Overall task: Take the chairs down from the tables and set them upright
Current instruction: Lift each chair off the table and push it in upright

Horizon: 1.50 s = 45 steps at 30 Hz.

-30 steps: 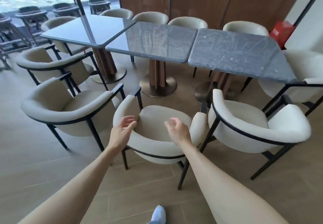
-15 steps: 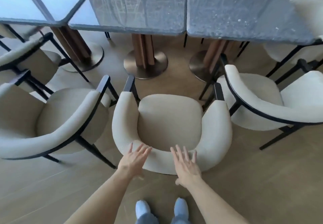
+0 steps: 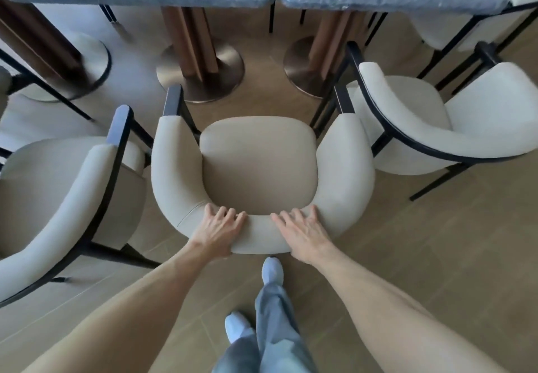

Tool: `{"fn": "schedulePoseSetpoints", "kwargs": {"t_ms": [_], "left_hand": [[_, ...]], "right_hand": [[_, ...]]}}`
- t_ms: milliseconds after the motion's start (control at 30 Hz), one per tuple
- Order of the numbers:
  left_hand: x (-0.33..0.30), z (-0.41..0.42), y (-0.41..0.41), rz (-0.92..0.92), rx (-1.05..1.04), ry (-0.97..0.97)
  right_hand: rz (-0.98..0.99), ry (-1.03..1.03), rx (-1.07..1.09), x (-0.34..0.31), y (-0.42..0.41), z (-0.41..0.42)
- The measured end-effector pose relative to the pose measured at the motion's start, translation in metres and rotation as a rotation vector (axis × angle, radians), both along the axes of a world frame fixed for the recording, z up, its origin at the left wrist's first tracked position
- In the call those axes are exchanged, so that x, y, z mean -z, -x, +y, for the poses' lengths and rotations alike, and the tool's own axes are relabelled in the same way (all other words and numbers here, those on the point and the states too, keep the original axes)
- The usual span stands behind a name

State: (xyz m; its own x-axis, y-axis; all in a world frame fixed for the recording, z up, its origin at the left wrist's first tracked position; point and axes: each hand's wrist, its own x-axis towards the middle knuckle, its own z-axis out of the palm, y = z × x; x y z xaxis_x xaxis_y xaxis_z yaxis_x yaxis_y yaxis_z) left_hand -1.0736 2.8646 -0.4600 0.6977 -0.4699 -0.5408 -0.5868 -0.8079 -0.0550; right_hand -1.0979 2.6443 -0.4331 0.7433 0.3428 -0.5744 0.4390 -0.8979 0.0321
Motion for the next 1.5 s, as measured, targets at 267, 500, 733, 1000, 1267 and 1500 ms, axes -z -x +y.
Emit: {"fn": "schedulePoseSetpoints", "kwargs": {"t_ms": [267, 500, 733, 1000, 1267, 1500], "left_hand": [[0.008, -0.007, -0.072, -0.035, -0.018, 0.052], [0.004, -0.007, -0.121, -0.041, -0.054, 0.048], [0.005, -0.010, -0.149, -0.038, -0.054, 0.094], [0.002, -0.002, -0.171, 0.012, -0.051, 0.106], [0.004, -0.006, -0.182, -0.022, -0.067, 0.088], [-0.013, -0.019, -0.177, 0.046, -0.204, 0.136]], "right_hand": [[-0.014, 0.059, -0.042, 0.006, -0.083, -0.011], [-0.048, 0.060, -0.046, 0.004, -0.132, -0.009], [-0.034, 0.060, -0.033, -0.002, -0.159, -0.013], [-0.038, 0.040, -0.008, 0.003, -0.175, -0.008], [-0.035, 0.040, 0.016, 0.010, -0.189, -0.006], [0.002, -0.138, 0.124, 0.000, -0.187, -0.005]]}}
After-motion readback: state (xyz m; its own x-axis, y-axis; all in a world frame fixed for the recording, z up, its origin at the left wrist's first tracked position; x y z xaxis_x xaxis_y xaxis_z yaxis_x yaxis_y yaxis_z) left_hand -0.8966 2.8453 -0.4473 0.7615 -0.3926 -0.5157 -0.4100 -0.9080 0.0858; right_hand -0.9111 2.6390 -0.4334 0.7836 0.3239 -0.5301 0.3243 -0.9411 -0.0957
